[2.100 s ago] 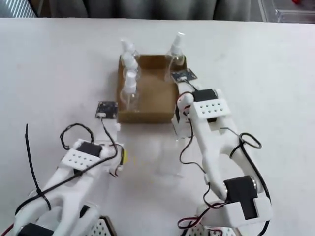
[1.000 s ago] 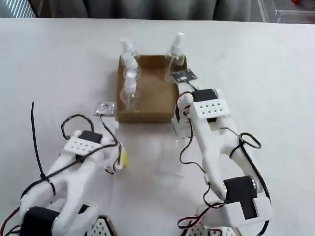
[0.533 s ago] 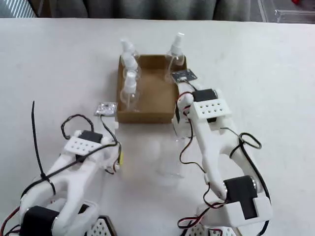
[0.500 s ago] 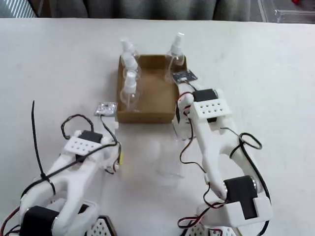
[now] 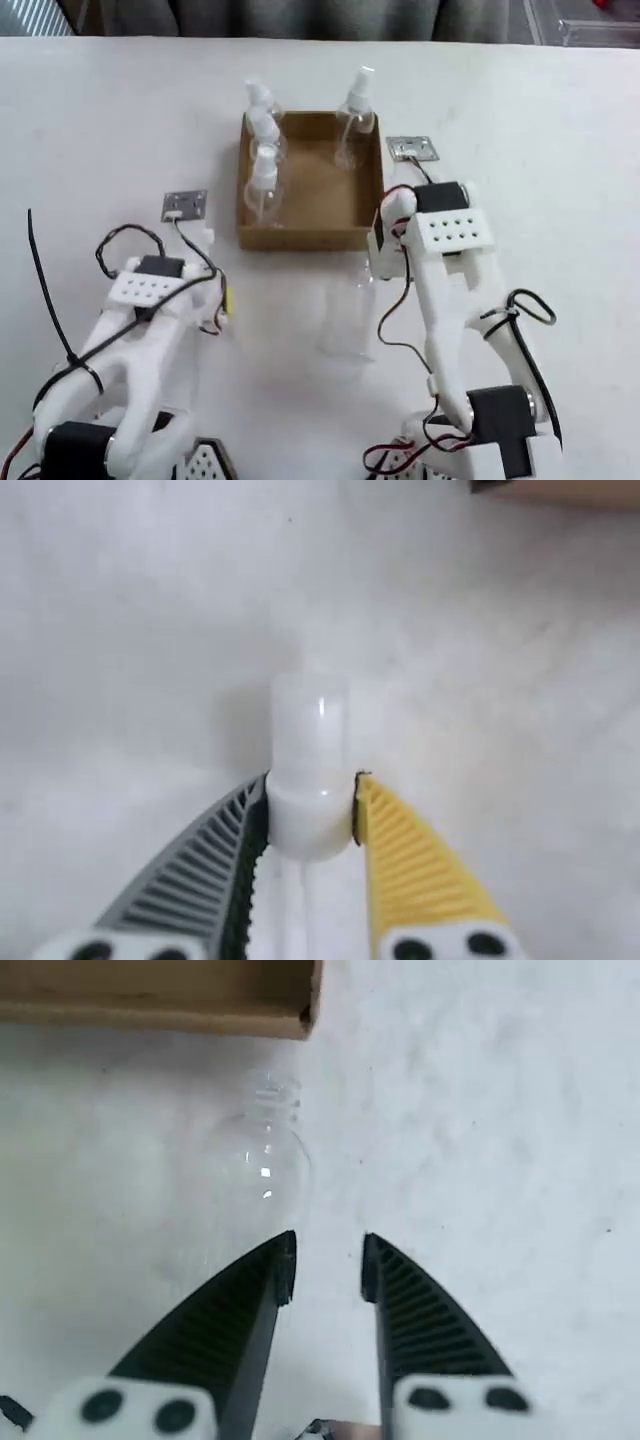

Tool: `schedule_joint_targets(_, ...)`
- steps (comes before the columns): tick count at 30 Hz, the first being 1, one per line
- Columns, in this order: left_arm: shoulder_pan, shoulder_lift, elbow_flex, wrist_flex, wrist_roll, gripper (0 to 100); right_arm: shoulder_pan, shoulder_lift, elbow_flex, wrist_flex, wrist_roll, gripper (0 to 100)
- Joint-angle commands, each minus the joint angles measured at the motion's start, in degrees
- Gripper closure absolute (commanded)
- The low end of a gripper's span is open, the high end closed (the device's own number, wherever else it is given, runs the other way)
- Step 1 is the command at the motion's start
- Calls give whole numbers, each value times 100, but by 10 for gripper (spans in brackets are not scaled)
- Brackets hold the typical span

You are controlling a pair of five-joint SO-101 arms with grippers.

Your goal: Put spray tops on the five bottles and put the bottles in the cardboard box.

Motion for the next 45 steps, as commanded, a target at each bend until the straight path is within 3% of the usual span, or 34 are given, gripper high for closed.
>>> schedule_joint_targets(1, -48, 4, -273, -123, -62, 980, -233, -127, 123, -233, -563, 832)
schedule_joint_targets(7, -84, 4, -264, -114, -62, 980, -989, -48, 431, -787, -1125, 826)
schedule_joint_targets(24, -84, 4, -255, -97, -422, 980, -1262, 75, 1600, -2475, -1363, 825)
schedule_joint_targets(32, -92, 4, -255, -97, -431, 980, -1226, 1007, 888, -1868, -1292, 822)
schedule_joint_targets(37, -92, 4, -255, -105, -440, 980, -1182, 1121, 492, -1121, -826, 741)
schedule_joint_targets(45, -92, 4, -255, -114, -448, 980, -1068, 1077, 492, -1138, -791, 783)
